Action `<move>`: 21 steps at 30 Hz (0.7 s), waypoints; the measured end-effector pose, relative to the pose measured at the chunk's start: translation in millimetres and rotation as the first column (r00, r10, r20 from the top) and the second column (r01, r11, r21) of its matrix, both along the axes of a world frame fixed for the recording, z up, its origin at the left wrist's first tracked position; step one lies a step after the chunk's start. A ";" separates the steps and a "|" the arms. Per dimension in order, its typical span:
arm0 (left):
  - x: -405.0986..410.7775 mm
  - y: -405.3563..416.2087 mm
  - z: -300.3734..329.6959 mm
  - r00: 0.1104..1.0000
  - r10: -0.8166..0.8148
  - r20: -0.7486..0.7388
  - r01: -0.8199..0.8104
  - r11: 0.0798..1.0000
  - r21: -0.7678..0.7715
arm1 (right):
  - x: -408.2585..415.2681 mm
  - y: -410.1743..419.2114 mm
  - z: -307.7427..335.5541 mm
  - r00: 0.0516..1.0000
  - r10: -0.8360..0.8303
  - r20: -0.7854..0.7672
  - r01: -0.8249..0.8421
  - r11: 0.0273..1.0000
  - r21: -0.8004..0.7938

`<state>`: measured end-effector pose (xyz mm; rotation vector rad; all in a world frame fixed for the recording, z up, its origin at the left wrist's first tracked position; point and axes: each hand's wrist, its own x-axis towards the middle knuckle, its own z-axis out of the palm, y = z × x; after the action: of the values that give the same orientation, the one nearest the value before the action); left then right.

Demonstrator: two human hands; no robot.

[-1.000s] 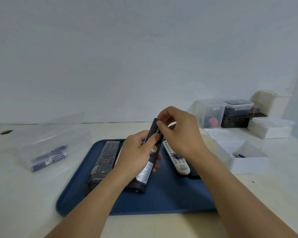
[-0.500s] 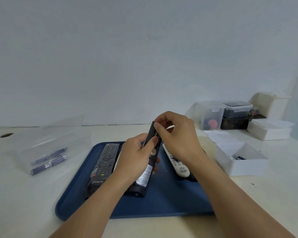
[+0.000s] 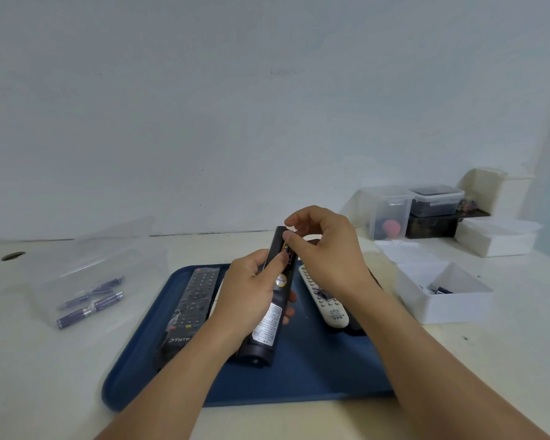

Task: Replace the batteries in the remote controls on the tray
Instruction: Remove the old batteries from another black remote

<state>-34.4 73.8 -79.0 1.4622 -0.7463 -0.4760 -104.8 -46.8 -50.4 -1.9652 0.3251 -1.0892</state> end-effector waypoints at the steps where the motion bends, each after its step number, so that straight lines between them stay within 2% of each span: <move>1: -0.5 -0.4 0.5 1.000 0.001 -0.001 -0.001 1.000 -0.001 | 0.3 0.3 0.3 1.000 -0.006 0.007 0.006 1.000 0.016; 6: -2.9 -0.8 1.8 1.000 0.000 -0.026 -0.001 0.999 -0.036 | -1.2 5.8 1.8 0.999 -0.026 0.035 0.028 0.999 -0.034; 10: -2.0 1.0 4.0 0.997 0.002 -0.082 -0.007 0.998 -0.063 | -1.8 8.9 4.0 0.997 -0.002 0.079 0.002 1.000 0.007; 12: -2.6 1.2 4.6 0.994 -0.007 -0.105 0.000 0.998 -0.060 | -2.8 8.8 4.9 0.993 0.061 0.099 -0.072 0.991 0.109; 14: -3.2 1.6 6.0 0.992 -0.014 -0.124 0.007 0.999 -0.052 | -4.6 7.5 7.8 0.975 0.132 0.177 -0.180 0.938 0.296; 15: -3.1 2.0 7.0 0.991 -0.013 -0.136 0.006 0.999 -0.051 | -5.1 4.5 9.8 0.956 0.148 0.252 -0.248 0.867 0.431; 16: -2.9 2.5 8.4 0.988 -0.012 -0.152 0.004 0.999 -0.053 | -6.0 -0.3 12.0 0.927 0.148 0.345 -0.334 0.746 0.577; 17: -2.3 3.2 9.7 0.985 -0.014 -0.170 0.004 0.998 -0.056 | -7.1 -6.3 14.7 0.894 0.133 0.427 -0.420 0.581 0.697; 19: -1.6 4.7 11.7 0.981 -0.020 -0.193 0.010 0.998 -0.056 | -8.1 -18.5 18.1 0.847 0.066 0.527 -0.526 0.242 0.815; 20: -1.7 5.4 12.1 0.980 -0.026 -0.198 0.016 0.998 -0.053 | -8.0 -22.4 17.5 0.836 0.041 0.547 -0.548 0.101 0.830; 21: -2.2 5.5 12.6 0.979 -0.035 -0.201 0.025 0.998 -0.050 | -8.0 -23.6 16.1 0.841 0.042 0.539 -0.540 0.019 0.841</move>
<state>-36.6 79.3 -66.5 1.3371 -0.6142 -0.6166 -112.8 -70.4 -34.3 -0.4204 0.2771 -0.5531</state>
